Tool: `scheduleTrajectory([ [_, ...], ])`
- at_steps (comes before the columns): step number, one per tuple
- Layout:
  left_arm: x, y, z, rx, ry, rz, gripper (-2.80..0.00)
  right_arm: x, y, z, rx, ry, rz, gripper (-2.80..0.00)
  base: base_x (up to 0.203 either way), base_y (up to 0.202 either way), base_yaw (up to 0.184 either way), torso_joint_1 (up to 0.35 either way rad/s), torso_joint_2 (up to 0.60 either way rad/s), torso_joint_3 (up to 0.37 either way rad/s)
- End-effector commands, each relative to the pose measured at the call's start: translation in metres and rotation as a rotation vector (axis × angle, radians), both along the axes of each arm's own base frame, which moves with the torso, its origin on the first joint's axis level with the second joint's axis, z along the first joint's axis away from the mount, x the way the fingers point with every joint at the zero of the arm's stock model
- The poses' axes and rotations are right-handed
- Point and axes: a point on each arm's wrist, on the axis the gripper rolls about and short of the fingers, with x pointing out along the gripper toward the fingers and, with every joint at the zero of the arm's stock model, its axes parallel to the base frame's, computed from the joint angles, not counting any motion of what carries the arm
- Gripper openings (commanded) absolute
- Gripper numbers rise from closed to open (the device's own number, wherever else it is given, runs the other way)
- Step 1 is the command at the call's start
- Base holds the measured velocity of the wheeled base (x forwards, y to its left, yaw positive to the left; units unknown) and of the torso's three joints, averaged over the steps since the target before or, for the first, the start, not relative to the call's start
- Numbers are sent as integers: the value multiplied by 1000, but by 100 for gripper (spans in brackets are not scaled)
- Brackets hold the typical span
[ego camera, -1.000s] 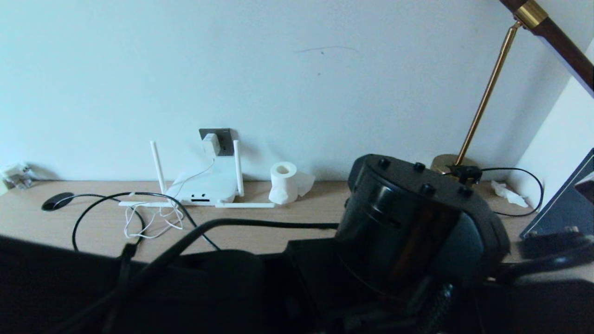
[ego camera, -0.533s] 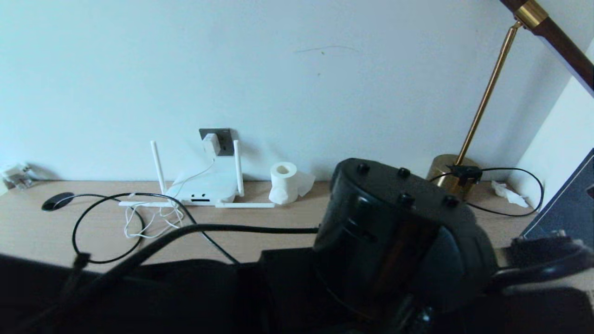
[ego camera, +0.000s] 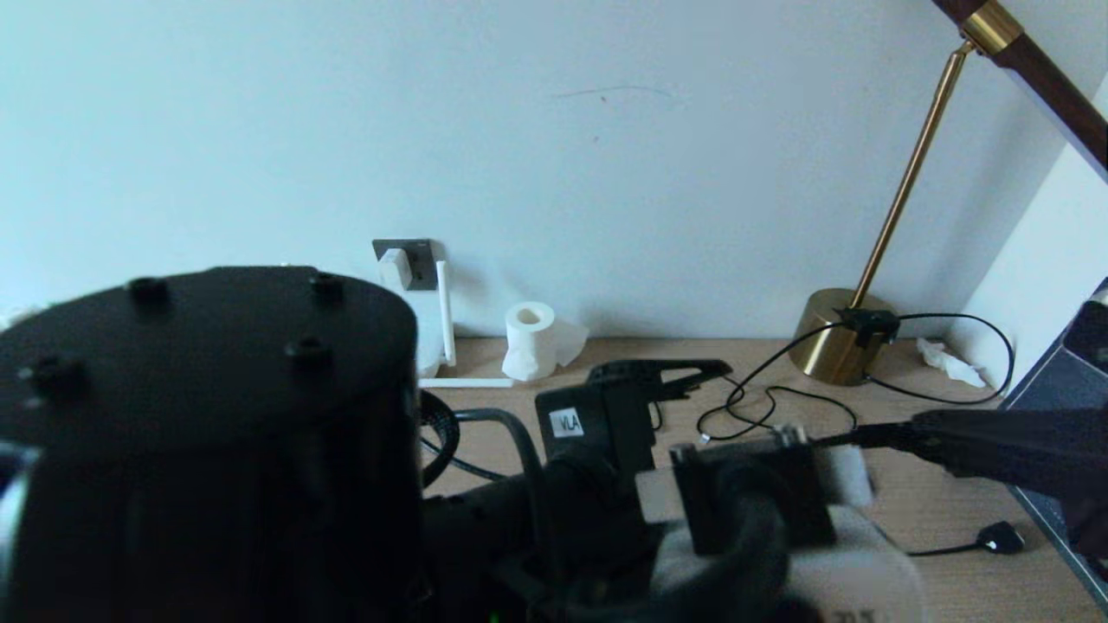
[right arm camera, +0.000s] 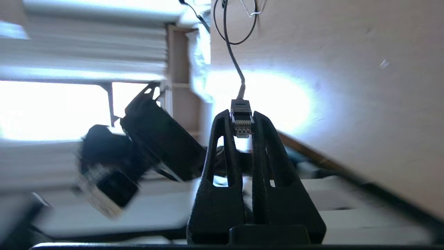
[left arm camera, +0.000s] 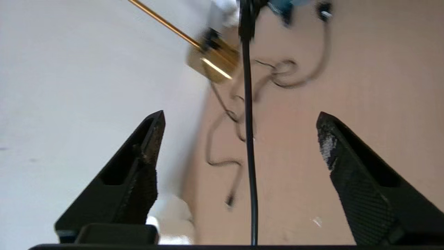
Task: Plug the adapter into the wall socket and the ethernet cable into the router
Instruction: Hand it to the other hand
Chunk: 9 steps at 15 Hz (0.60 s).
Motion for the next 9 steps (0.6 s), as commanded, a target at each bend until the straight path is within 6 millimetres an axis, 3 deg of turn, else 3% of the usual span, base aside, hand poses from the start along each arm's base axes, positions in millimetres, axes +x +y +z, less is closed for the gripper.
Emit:
scheduleTrajectory([
  [1,11,-9,-7,-29,-22,12,0,24,4,-6,22,117,-7,-280,0,0,0,0,0,0],
  [6,75,17,-9,-107,-102,69,0,81,18,12,97,224,97,-280,0,0,0,0,0,0],
  [9,100,25,-16,-156,-160,26,0,117,36,22,129,276,132,-280,0,0,0,0,0,0],
])
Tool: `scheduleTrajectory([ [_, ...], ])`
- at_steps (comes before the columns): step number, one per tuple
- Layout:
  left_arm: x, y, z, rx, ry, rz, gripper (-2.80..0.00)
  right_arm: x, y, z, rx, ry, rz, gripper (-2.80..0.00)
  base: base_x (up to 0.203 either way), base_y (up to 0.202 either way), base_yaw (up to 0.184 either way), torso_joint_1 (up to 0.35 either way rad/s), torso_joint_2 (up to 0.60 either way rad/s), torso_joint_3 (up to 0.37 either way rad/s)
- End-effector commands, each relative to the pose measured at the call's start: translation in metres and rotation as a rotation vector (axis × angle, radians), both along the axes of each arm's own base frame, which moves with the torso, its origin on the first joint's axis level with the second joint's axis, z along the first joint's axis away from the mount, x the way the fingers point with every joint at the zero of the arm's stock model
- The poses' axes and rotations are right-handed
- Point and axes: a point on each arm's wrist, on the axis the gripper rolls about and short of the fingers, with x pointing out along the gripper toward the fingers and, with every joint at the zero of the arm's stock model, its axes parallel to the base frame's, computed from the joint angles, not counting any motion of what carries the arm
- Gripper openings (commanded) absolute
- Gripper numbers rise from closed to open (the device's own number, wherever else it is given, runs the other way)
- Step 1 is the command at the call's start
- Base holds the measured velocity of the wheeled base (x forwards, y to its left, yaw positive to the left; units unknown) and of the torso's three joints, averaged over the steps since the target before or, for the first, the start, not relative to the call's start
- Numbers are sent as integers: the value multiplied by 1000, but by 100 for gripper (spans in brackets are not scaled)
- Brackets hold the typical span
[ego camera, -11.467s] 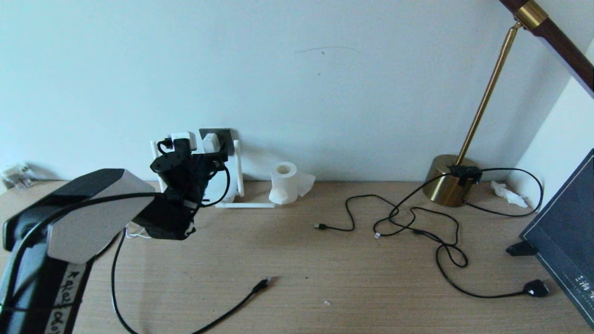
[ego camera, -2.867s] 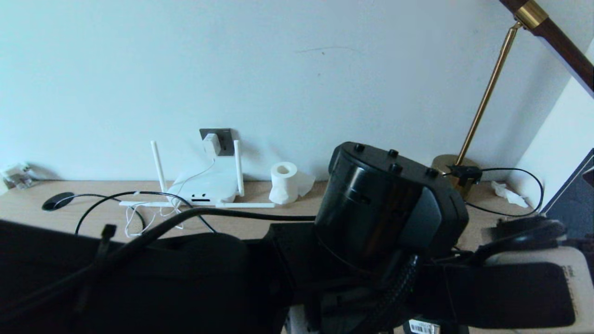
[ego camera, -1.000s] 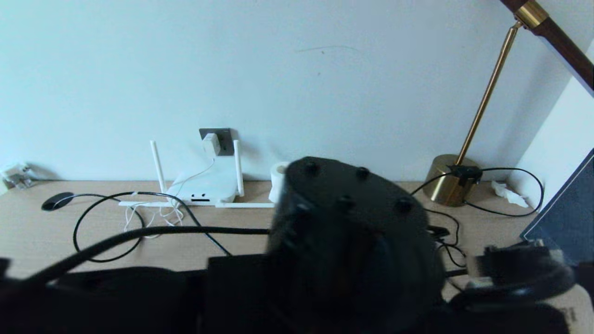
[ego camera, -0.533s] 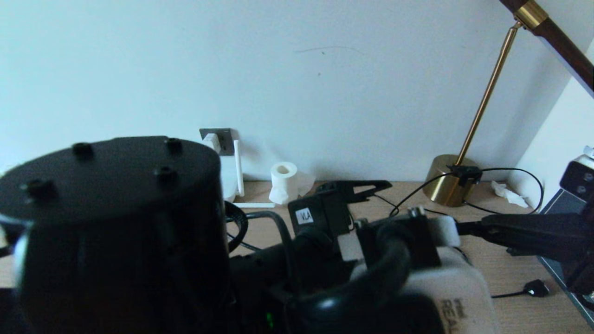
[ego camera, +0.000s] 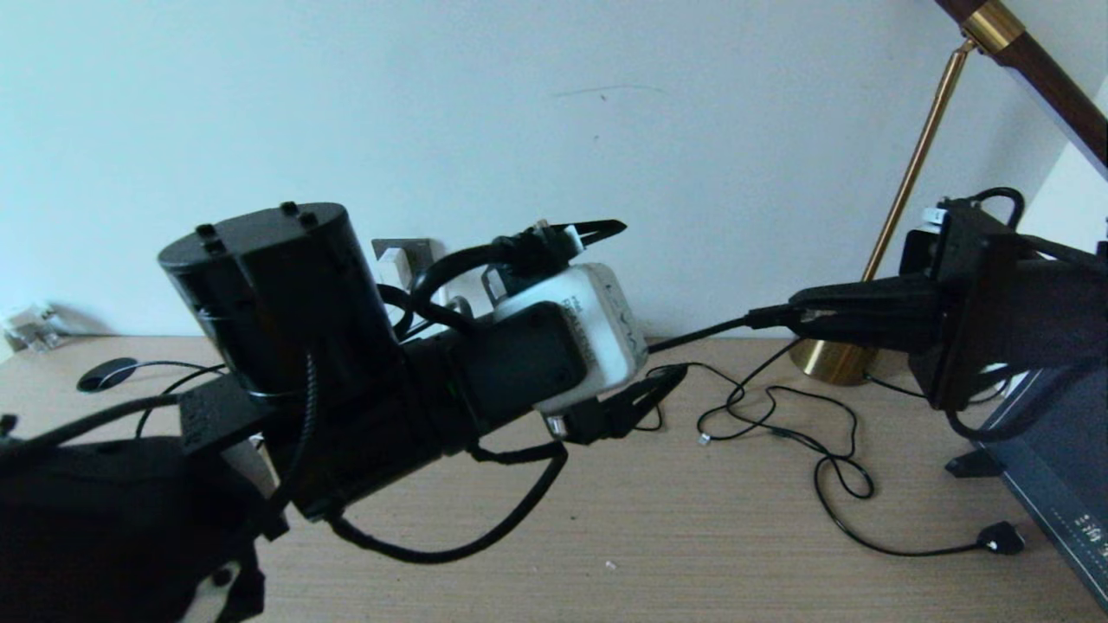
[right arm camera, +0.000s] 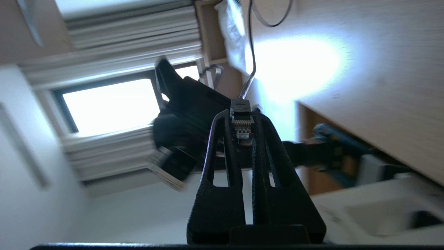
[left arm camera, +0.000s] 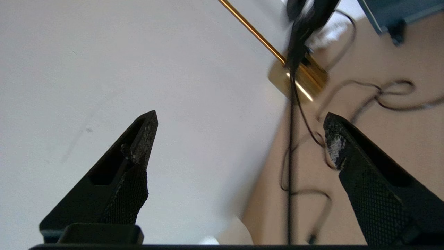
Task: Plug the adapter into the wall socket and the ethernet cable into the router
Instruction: Hand it to the other hand
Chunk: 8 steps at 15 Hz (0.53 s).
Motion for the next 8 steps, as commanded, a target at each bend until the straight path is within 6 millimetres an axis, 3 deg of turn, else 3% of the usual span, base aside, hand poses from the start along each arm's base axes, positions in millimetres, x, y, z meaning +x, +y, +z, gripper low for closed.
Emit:
scheduleTrajectory([
  [1,14,-4,-9,3,-10,-2,0,30,11,-6,15,82,12,-280,0,0,0,0,0,0],
  [5,14,-7,1,-12,-126,-85,0,49,36,-5,28,123,70,-280,0,0,0,0,0,0],
  [8,11,-5,3,16,-182,-123,0,53,38,0,37,131,70,-280,0,0,0,0,0,0],
])
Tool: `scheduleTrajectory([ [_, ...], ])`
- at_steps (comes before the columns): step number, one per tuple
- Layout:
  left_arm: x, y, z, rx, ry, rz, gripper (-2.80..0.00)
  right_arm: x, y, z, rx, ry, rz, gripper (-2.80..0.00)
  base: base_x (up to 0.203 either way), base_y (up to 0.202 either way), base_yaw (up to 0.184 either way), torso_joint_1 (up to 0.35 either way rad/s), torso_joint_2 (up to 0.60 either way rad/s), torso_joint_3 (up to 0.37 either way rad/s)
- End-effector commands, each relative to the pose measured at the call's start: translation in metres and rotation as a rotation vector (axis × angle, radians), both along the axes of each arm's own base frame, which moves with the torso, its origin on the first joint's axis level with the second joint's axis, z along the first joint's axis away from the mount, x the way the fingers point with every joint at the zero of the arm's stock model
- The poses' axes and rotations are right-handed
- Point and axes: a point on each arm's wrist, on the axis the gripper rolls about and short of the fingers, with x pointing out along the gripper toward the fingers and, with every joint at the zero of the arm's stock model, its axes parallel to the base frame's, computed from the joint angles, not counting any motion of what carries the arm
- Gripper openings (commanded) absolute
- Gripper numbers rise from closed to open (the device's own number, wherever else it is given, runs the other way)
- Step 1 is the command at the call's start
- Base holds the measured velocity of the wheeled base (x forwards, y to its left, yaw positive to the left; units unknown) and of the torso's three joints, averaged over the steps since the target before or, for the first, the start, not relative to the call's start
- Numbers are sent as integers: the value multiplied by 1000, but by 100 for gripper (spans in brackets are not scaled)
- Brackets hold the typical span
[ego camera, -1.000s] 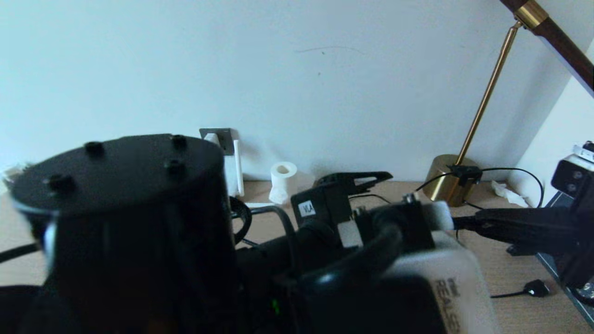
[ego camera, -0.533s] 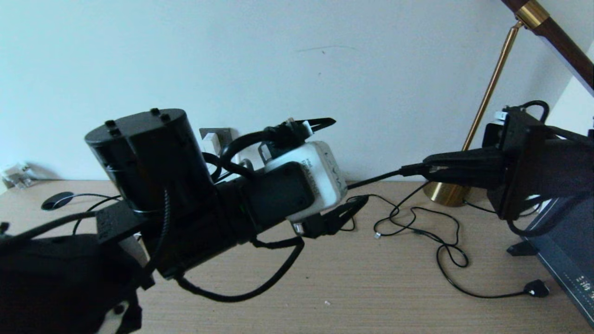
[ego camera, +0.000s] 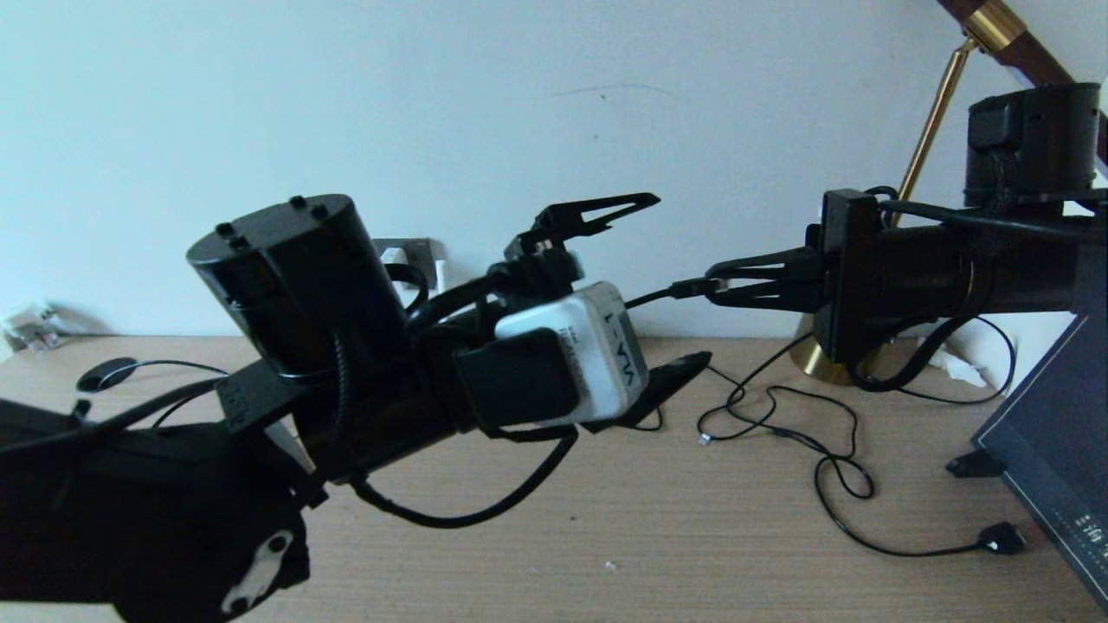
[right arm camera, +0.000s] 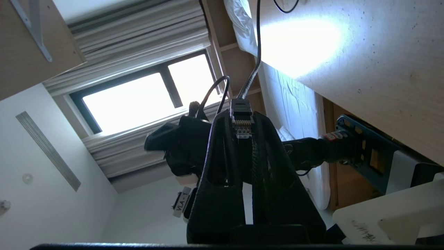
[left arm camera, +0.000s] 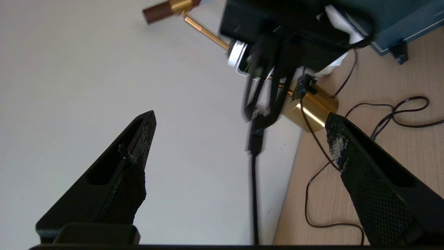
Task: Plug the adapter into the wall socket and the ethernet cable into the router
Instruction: Hand it to the other hand
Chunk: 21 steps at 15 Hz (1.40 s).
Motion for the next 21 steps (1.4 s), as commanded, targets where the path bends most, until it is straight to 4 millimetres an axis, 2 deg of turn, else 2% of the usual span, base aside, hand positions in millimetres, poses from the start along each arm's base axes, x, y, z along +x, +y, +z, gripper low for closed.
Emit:
scheduleTrajectory([
  [1,-1,2,2,-4,-16,-4,0,4,2,2,2,13,8,-280,0,0,0,0,0,0],
  [9,-4,-1,5,-4,-32,-36,0,-3,0,26,10,25,43,-280,0,0,0,0,0,0],
  [18,-2,1,4,4,-51,-21,0,-24,-5,35,11,45,69,-280,0,0,0,0,0,0],
  [21,-3,0,6,0,-57,-25,0,-27,0,35,10,51,92,-280,0,0,0,0,0,0],
])
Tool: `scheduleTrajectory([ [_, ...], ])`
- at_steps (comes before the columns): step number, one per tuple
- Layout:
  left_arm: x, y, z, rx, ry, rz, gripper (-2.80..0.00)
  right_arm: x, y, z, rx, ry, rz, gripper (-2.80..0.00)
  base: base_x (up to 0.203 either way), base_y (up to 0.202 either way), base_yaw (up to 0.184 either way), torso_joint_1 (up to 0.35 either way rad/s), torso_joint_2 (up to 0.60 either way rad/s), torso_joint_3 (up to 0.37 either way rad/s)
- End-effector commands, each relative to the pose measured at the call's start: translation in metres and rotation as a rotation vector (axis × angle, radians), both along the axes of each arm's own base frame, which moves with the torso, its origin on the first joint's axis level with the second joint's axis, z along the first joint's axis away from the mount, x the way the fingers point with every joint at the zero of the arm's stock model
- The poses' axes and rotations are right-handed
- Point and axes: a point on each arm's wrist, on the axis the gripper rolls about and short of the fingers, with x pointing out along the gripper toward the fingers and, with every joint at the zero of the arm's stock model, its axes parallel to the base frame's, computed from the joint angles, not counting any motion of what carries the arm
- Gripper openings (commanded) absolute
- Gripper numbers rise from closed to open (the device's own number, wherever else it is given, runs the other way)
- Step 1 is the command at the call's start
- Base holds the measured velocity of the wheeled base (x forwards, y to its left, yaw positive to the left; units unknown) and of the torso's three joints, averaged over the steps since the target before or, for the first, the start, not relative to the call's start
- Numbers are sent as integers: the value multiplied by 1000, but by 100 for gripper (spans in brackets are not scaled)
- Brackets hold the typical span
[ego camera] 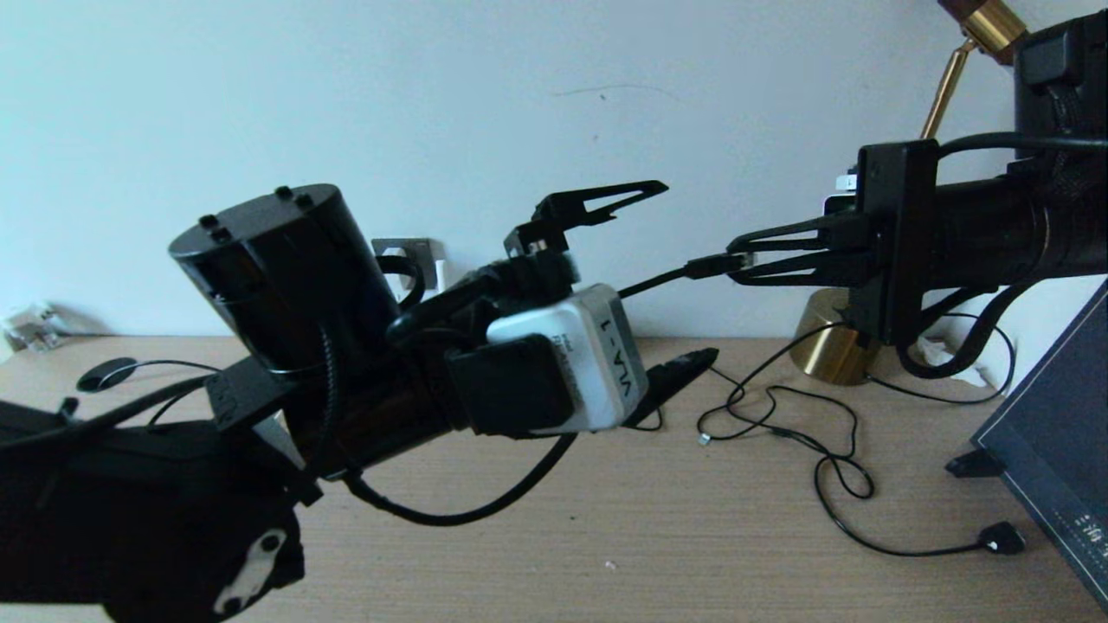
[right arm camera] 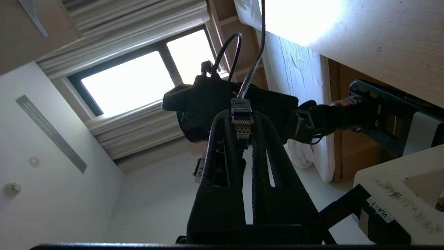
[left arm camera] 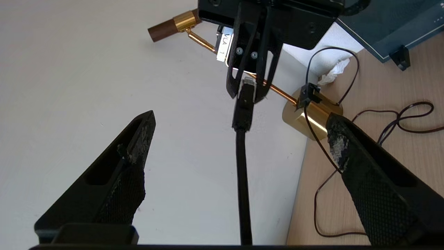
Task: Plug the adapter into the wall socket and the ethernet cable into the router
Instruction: Hand it to the other hand
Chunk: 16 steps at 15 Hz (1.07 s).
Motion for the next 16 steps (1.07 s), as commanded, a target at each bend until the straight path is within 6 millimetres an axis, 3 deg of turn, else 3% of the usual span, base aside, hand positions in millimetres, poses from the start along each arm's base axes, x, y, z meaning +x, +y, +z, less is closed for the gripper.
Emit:
scheduleTrajectory([
  [1,-1,-1,2,-6,-11,-2,0,-3,2,2,5,3,14,-280,0,0,0,0,0,0],
  [9,-5,-5,9,-35,-18,32,0,-3,6,0,3,8,28,-280,0,0,0,0,0,0],
  [16,-5,-9,2,-18,2,34,0,-4,6,1,4,6,28,-280,0,0,0,0,0,0],
])
